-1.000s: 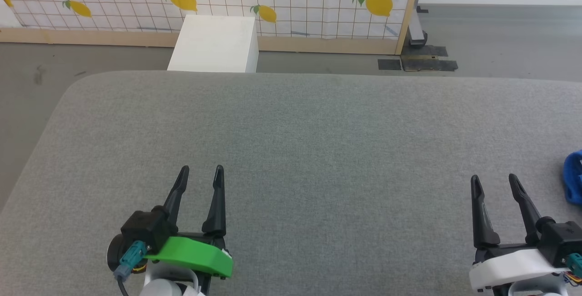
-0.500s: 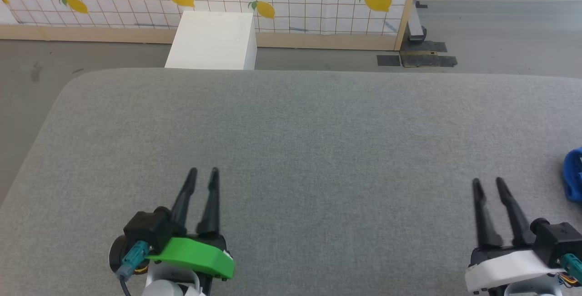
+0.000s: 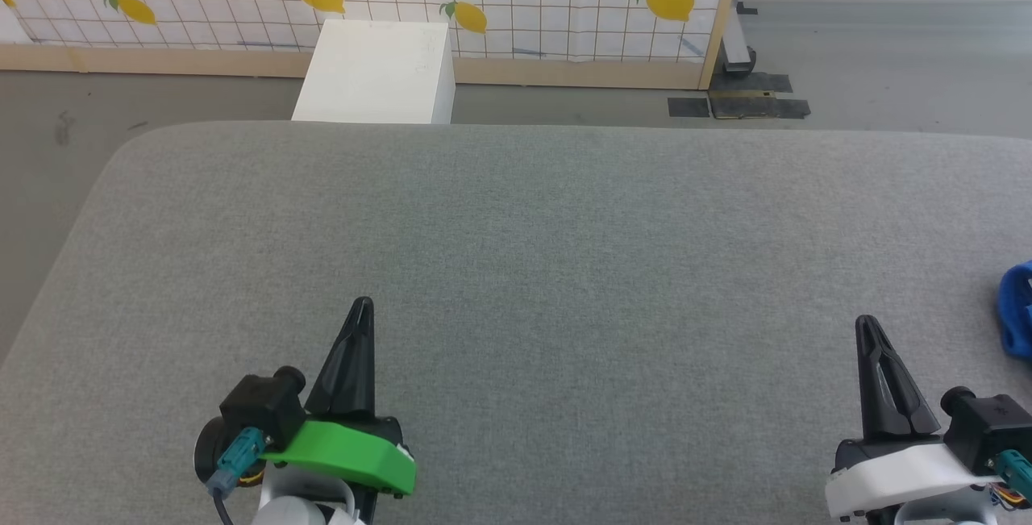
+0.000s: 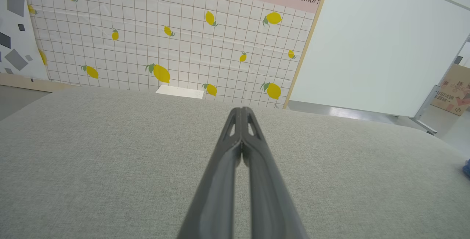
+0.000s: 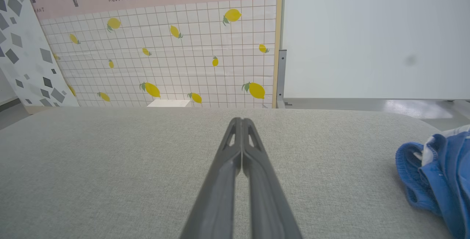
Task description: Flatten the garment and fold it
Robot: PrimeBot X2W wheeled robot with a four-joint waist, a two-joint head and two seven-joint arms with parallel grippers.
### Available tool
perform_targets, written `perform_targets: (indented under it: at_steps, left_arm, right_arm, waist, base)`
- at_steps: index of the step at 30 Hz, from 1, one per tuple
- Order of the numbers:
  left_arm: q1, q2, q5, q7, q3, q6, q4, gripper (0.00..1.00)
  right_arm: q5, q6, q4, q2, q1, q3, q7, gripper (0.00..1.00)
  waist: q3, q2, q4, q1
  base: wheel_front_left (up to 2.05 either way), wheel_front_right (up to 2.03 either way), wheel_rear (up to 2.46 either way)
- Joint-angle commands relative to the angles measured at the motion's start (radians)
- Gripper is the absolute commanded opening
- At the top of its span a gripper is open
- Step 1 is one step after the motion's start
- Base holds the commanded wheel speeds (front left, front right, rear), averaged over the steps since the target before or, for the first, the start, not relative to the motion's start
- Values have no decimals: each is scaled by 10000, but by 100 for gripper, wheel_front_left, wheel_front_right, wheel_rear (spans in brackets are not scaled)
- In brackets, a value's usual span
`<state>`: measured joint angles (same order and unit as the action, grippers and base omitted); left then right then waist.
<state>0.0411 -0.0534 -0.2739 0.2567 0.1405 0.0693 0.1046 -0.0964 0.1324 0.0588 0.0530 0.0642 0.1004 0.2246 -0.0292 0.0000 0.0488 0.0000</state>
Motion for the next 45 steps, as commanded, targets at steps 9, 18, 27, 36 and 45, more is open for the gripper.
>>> perform_targets:
  at_steps: [9,18,27,36,45]
  left_arm:
    - [-29,2,192,-180,-100,-49,-73,0]
    - [-58,4,388,-364,-201,-98,-148,0]
    - [-88,7,585,-548,-301,-148,-223,0]
    - [-117,9,780,-731,-401,-197,-298,0]
    - [-152,12,1015,-951,-522,-257,-388,0]
  right_arm:
    - [67,-1,-41,-2,-45,-70,-157,0]
    - [137,-2,-83,-4,-91,-142,-318,0]
    - [206,-4,-125,-6,-137,-214,-480,0]
    - [274,-5,-167,-8,-183,-286,-640,0]
    - [357,-6,-218,-10,-238,-372,-832,0]
  waist:
    - [21,0,-34,0]
    - [41,0,-69,0]
    - [62,0,-104,0]
    - [83,0,-139,0]
    - [108,0,-181,0]
  base:
    - [0,0,0]
    - [0,0,0]
    - [0,0,0]
    - [0,0,0]
    - [0,0,0]
